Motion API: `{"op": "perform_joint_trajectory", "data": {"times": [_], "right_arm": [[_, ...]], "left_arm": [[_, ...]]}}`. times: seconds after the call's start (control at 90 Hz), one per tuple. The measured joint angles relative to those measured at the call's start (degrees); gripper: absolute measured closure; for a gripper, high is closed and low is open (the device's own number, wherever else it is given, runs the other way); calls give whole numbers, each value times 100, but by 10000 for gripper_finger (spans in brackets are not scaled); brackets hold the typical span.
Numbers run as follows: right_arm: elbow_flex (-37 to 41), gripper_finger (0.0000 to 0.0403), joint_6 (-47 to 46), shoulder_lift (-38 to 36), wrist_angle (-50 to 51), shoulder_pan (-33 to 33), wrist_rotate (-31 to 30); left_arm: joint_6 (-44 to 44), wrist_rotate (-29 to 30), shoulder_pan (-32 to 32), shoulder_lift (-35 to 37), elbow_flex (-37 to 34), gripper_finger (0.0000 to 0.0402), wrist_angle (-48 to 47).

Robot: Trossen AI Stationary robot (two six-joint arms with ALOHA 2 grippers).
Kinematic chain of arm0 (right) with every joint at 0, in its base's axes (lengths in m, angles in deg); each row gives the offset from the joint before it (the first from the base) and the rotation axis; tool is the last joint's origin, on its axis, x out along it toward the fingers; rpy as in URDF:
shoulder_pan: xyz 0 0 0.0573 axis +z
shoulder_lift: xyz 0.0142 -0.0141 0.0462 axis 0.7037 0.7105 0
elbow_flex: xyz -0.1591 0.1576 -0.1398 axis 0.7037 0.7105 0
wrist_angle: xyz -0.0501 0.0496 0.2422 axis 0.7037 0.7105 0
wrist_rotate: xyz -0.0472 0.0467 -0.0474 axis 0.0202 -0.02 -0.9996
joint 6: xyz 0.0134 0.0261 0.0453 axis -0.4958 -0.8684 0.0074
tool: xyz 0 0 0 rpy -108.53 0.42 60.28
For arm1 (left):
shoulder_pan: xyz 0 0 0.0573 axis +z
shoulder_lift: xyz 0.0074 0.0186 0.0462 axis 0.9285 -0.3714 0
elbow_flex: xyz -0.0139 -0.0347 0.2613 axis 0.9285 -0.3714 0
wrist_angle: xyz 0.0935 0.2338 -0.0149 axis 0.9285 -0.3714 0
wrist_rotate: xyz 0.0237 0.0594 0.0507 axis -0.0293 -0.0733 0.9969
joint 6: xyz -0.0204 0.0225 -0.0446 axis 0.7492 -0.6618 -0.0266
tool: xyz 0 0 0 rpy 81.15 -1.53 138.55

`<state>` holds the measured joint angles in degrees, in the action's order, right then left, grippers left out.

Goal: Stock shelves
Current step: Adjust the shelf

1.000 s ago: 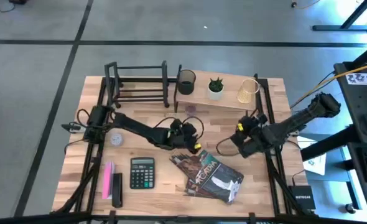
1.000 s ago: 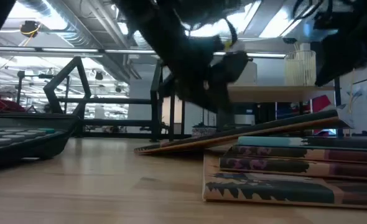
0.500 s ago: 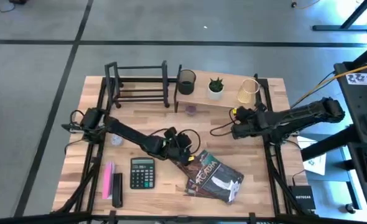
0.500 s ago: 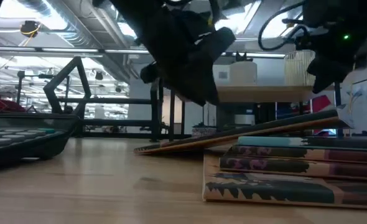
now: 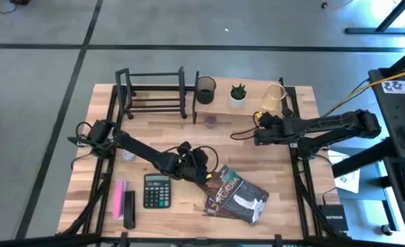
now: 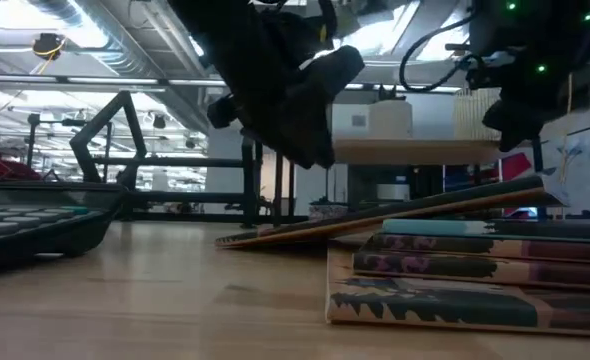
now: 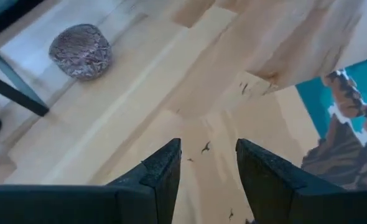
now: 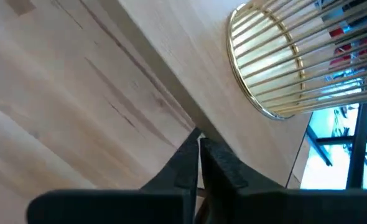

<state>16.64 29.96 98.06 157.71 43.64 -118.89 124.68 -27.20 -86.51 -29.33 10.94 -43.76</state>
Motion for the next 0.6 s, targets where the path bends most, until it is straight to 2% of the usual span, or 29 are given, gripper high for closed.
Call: {"op": "perform_joint_trajectory", "data": {"times": [0.6], "right_arm": [[0, 398, -11, 17, -2, -1137, 19]], "left_arm": [[39, 62, -18, 0, 0, 263, -6]]}}
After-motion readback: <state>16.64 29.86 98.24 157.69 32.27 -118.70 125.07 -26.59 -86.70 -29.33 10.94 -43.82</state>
